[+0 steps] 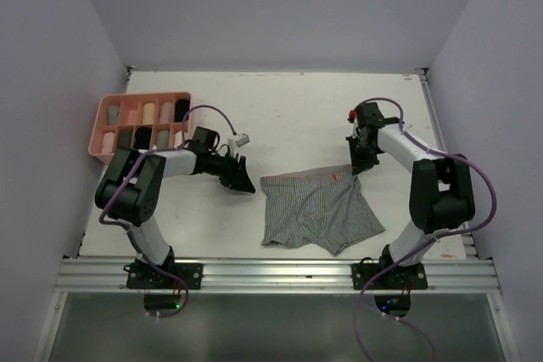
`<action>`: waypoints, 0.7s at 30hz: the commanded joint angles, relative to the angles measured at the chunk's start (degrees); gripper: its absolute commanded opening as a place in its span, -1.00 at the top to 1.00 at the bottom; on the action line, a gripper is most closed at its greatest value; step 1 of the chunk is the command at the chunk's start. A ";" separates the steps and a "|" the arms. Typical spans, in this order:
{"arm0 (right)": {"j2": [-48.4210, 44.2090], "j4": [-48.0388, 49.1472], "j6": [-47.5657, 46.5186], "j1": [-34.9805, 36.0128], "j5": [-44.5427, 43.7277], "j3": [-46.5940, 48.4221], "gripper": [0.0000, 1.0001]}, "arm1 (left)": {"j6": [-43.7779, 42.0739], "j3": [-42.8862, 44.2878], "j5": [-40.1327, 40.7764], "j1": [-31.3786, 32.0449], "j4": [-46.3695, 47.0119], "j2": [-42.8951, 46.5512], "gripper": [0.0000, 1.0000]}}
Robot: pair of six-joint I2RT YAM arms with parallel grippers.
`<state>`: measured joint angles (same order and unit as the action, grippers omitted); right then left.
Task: Roll the underwear
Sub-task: Flatten the underwear
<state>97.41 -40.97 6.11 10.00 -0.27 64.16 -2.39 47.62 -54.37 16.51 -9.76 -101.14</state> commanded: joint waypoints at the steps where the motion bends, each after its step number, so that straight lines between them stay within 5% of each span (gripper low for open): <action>1: -6.25 -0.25 -0.13 -0.86 2.28 1.58 0.95 | 6.68 -1.56 -3.46 -0.43 13.34 -0.98 -0.01; 7: -7.85 -2.09 -1.45 -1.47 5.37 1.59 1.00 | 20.92 -1.21 -1.18 -0.25 30.74 -7.03 0.07; 21: -8.99 -1.13 -1.54 -2.79 7.66 1.14 1.00 | 29.03 2.04 2.25 5.28 33.14 -15.40 0.29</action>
<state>90.13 -41.60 5.52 7.62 5.78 64.51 26.00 49.25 -55.79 20.95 23.00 -114.21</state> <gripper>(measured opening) 0.069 0.364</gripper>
